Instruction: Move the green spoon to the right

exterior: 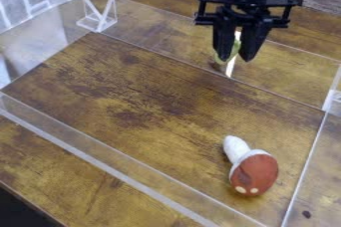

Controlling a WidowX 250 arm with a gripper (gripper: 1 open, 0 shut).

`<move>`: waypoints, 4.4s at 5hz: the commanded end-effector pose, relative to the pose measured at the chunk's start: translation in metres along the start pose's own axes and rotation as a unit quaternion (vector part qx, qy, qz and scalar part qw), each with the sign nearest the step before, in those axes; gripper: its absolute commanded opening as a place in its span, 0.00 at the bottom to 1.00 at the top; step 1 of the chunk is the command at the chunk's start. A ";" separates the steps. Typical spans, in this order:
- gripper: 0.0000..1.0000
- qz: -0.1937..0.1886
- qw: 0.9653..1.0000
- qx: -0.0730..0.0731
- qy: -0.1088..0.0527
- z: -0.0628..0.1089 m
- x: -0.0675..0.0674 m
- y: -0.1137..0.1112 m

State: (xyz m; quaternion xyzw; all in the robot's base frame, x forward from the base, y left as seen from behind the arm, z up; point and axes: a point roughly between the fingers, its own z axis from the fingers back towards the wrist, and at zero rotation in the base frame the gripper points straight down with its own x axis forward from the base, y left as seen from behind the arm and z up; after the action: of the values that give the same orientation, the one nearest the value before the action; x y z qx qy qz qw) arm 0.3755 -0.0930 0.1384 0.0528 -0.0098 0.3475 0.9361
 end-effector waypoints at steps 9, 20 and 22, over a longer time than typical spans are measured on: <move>1.00 0.066 0.997 -0.045 -0.002 -0.049 0.006 -0.052; 0.00 0.164 0.986 0.015 0.007 -0.090 0.013 -0.058; 1.00 0.130 0.991 0.017 0.014 -0.074 -0.003 -0.075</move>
State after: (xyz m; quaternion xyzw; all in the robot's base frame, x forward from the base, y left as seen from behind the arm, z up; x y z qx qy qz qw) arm 0.4227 -0.1299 0.0333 0.0855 0.0246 0.4757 0.8751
